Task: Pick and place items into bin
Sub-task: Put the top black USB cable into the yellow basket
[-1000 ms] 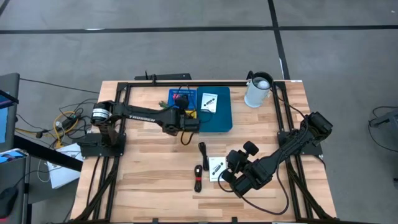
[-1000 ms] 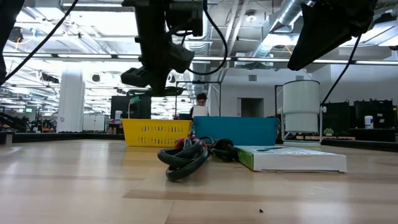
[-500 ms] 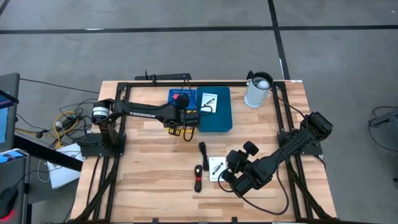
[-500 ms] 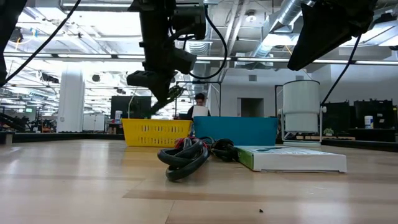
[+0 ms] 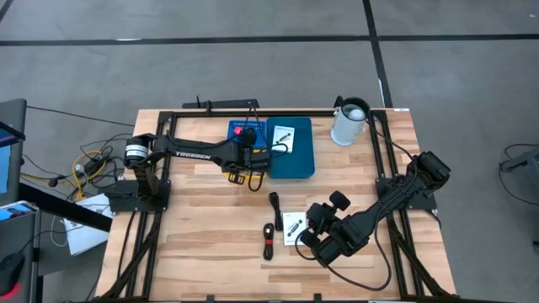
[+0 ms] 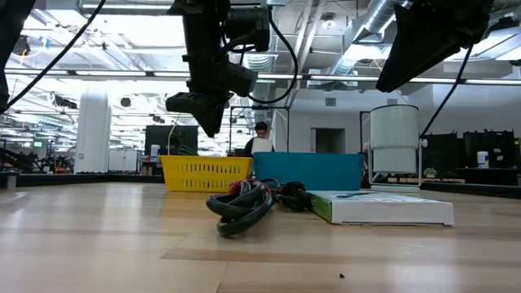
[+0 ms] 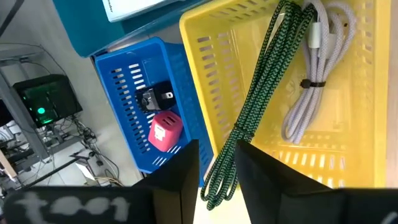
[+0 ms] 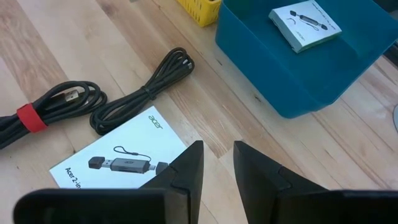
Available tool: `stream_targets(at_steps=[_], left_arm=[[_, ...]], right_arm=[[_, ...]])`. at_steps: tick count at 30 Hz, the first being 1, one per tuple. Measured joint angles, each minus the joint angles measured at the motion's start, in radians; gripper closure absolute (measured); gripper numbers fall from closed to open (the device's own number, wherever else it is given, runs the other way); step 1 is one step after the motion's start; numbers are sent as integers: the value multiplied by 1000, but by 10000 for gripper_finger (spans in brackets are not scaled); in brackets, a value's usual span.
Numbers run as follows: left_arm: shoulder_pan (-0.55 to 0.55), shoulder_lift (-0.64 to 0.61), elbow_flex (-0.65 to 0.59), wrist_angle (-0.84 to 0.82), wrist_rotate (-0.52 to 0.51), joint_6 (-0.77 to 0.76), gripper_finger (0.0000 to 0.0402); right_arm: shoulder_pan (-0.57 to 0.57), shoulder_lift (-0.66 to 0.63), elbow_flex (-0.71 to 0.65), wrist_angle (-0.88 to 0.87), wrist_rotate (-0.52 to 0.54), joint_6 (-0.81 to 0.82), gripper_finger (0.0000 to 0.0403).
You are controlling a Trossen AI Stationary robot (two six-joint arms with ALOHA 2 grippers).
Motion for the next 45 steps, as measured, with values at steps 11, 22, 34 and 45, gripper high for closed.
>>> stream_targets(at_steps=[11,22,34,45], left_arm=[[-26,0,106,-232,-113,-161,324],[-69,-275,137,-21,17,-257,353],[-215,-808,-299,461,216,-298,363],[-383,-1163,-837,868,216,-406,363]], right_arm=[[0,0,0,-1,0,-2,321],[0,0,0,25,1,38,321],[5,0,0,181,48,30,321],[-69,0,0,310,-8,-39,321]])
